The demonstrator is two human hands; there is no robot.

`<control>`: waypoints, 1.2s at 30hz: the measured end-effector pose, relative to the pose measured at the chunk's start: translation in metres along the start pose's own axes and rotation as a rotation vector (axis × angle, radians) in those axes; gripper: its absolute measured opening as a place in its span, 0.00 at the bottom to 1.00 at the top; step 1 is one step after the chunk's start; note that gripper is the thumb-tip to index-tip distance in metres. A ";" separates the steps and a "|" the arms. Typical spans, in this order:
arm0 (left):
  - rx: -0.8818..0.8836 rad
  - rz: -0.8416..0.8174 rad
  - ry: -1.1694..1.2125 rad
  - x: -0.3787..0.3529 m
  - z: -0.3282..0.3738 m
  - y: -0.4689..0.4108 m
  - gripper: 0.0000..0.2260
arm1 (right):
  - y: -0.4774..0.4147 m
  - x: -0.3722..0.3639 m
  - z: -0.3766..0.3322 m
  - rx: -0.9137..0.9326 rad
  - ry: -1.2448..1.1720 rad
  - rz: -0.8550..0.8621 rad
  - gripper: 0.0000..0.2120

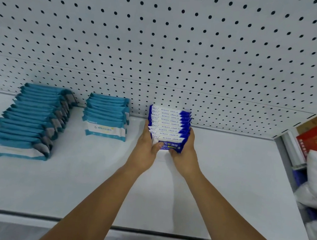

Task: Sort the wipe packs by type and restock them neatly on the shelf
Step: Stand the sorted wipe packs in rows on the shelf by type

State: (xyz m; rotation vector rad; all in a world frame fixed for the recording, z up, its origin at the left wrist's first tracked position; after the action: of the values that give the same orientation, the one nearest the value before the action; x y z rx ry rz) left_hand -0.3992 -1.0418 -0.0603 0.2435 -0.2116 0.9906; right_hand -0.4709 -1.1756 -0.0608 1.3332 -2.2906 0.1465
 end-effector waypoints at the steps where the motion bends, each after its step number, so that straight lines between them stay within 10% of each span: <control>1: -0.001 -0.001 0.000 0.002 0.001 0.002 0.32 | 0.001 0.002 0.000 -0.004 0.006 -0.006 0.41; 18: 0.035 0.312 0.002 -0.039 0.021 0.125 0.23 | 0.157 0.121 0.042 -0.117 -0.065 0.138 0.28; 36: -0.006 -0.343 -0.079 -0.385 0.104 0.443 0.20 | 0.520 0.356 0.212 -0.265 -0.227 0.442 0.18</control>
State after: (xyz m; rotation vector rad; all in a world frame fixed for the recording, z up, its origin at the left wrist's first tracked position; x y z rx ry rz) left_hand -0.9846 -1.1475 -0.0246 0.3023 -0.2360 0.6405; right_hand -1.1290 -1.2554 -0.0089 0.7308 -2.6561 -0.1684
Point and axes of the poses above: each hand's wrist, its own y-axis away from the middle knuckle, its own x-axis out of the back of the hand, z = x × y, the point moved 4 cm from there along -y, towards the middle knuckle, and after that the axes turned 5 degrees about y, right-handed, at the moved point
